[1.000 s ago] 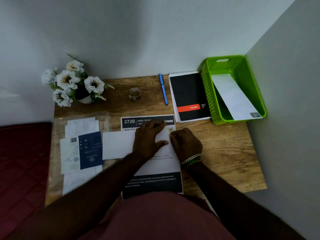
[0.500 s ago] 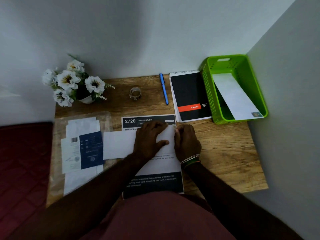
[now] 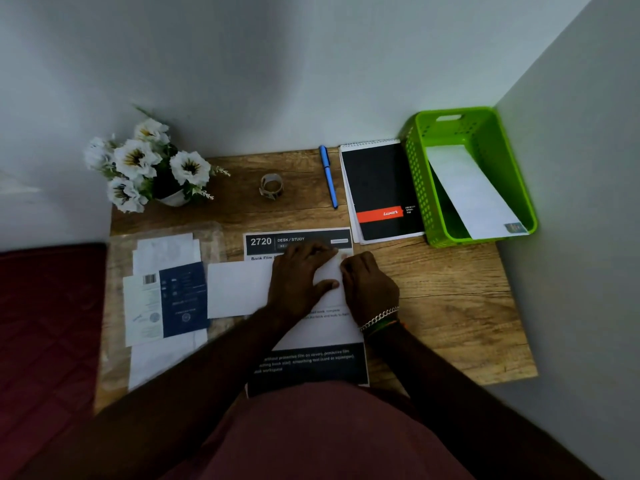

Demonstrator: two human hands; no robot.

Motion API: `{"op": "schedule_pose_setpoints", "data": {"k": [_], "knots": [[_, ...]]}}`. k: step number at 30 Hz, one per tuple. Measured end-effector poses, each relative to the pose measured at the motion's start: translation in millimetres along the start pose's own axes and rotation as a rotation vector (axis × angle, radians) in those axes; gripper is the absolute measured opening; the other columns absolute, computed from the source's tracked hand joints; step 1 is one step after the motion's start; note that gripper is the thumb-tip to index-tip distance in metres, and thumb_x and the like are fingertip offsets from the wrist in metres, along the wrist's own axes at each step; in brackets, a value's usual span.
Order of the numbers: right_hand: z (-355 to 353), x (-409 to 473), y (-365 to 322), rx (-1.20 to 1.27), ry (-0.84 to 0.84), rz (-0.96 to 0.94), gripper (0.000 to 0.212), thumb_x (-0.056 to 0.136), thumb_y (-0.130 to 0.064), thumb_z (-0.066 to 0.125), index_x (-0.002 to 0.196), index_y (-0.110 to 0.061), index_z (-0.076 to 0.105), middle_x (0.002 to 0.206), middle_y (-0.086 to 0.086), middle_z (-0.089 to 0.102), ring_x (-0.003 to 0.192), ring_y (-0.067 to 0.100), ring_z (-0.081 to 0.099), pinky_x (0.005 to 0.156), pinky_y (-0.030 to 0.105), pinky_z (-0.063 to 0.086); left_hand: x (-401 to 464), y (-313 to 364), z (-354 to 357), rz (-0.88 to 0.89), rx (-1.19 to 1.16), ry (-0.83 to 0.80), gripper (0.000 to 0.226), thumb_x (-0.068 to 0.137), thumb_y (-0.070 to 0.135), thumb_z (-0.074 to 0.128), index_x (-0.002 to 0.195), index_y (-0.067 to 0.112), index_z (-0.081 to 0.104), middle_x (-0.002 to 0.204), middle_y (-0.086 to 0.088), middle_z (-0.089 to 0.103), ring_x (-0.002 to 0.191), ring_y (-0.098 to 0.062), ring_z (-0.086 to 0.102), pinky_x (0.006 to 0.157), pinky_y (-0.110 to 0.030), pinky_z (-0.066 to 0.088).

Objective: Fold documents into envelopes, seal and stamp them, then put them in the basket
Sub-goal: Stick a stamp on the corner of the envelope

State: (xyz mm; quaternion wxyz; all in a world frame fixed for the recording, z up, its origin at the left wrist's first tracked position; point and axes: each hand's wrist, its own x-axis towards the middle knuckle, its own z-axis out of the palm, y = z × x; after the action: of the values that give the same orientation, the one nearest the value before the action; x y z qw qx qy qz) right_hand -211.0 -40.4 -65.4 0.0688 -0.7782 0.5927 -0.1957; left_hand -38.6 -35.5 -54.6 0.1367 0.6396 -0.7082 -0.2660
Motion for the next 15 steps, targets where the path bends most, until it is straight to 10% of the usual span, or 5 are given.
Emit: {"op": "schedule_pose_setpoints", "data": {"k": [15], "knots": [[-5.1, 3.8, -0.3, 0.021, -0.120, 0.019, 0.009, 0.093, -0.023, 0.067, 0.098, -0.015, 0.065, 0.098, 0.006, 0.063, 0.050, 0.017, 0.053, 0.043, 0.021, 0.036, -2.1, 3.0, -0.5, 0.004, 0.092, -0.063, 0.062, 0.093, 0.059, 0.054, 0.150, 0.044, 0.037, 0.151, 0.004, 0.041, 0.141, -0.026, 0.025, 0.110, -0.048, 0.029]]}}
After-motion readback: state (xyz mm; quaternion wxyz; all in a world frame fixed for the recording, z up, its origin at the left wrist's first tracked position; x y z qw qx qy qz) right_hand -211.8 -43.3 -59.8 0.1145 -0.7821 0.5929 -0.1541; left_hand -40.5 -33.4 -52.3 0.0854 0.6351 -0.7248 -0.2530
